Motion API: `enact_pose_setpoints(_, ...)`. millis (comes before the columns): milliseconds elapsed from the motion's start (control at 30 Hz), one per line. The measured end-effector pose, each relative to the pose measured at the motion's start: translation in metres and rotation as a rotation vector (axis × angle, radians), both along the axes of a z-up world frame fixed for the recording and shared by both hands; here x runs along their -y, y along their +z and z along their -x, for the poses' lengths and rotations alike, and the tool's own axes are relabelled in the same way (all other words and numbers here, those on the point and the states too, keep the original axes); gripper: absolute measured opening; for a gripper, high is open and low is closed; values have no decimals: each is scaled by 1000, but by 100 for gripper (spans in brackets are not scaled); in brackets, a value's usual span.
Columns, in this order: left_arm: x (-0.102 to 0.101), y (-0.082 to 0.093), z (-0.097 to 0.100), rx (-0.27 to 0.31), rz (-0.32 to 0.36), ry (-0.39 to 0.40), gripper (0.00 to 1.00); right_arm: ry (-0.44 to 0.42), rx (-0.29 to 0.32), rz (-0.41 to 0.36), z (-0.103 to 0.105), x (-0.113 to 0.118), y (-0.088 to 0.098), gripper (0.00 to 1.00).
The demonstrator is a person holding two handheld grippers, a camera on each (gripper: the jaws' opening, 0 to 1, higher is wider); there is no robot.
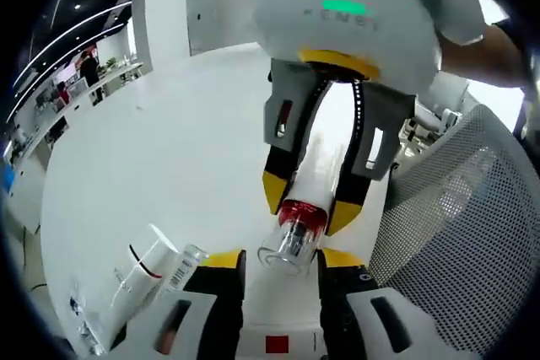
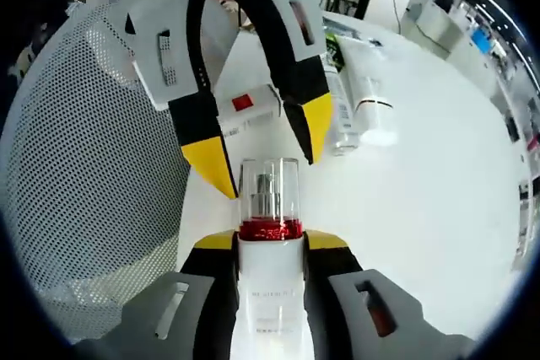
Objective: Arrange the skincare products in the storage area until every visible bottle or jar stands upright without overlapping.
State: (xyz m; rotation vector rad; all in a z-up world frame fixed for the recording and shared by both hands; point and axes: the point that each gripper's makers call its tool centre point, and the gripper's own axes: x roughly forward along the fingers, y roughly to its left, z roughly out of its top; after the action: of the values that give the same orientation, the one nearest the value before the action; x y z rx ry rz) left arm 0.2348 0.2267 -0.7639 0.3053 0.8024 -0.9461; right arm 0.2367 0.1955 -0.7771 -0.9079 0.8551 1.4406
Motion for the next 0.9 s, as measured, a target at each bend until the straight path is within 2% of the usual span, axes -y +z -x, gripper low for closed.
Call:
enact_pose_setpoints(100, -2, 9, -7, 36, 23, 17, 35, -82, 2, -92, -9, -3, 15, 26)
enact_pose_setpoints(200, -2, 17, -11, 39, 64, 48, 34, -154, 22, -174, -18, -7, 28, 26)
enact_pose_setpoints(333, 2, 36, -18, 51, 175, 90, 28, -223, 55, -268, -26, -11, 43, 26)
enact_pose_setpoints(467, 2, 53, -24, 65, 273, 134, 27, -274, 83, -328, -27, -14, 51, 26)
enact_pose_setpoints(633, 5, 62, -22, 25, 349, 141, 20, -365, 94, -404, -32, -16, 61, 27)
enact_pose_setpoints(900, 9, 82, -23, 93, 422, 120, 19, -431, 107, -457, -33, -18, 75, 26)
